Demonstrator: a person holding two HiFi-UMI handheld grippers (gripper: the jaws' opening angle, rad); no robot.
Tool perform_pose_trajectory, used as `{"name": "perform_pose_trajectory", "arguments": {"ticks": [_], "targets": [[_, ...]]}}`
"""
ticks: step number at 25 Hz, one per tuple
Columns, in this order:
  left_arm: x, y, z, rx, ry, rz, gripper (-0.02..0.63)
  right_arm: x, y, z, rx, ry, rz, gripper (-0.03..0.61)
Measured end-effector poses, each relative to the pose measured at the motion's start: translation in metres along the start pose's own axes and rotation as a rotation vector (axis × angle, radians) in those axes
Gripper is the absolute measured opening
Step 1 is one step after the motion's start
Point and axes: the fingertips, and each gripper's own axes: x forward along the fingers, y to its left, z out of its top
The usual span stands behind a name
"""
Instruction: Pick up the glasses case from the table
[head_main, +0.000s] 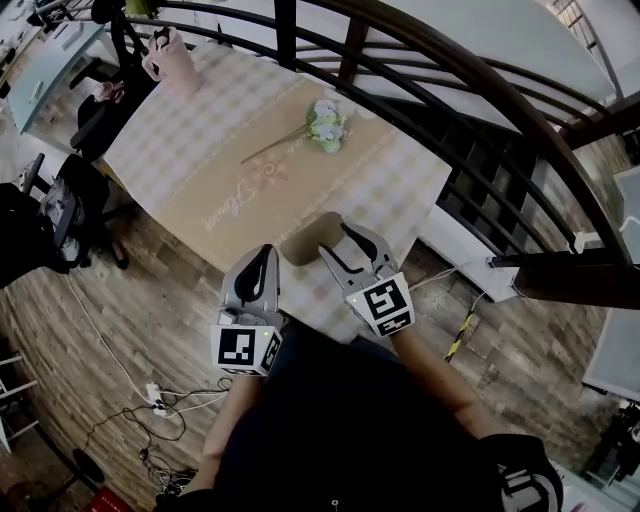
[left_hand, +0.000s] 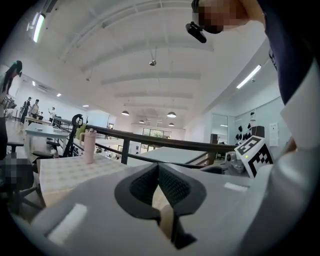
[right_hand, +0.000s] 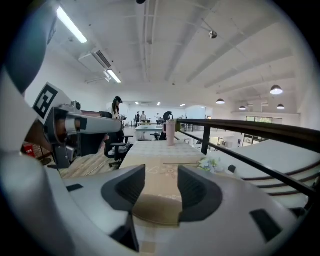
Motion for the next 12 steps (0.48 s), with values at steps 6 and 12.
{"name": "perform_pose_trajectory", "arguments": {"ticks": [6, 12], "targets": [[0.006, 0.005, -0.007, 0.012, 0.028, -0.018, 0.011, 0.015, 0.001, -0.015, -0.064, 0.081, 0.081, 0.178], [0.015, 0.009, -0.013, 0.026, 0.089, -0.058, 0.011, 0.028, 0.001, -0.031, -0.209, 0.193, 0.157, 0.187]]}}
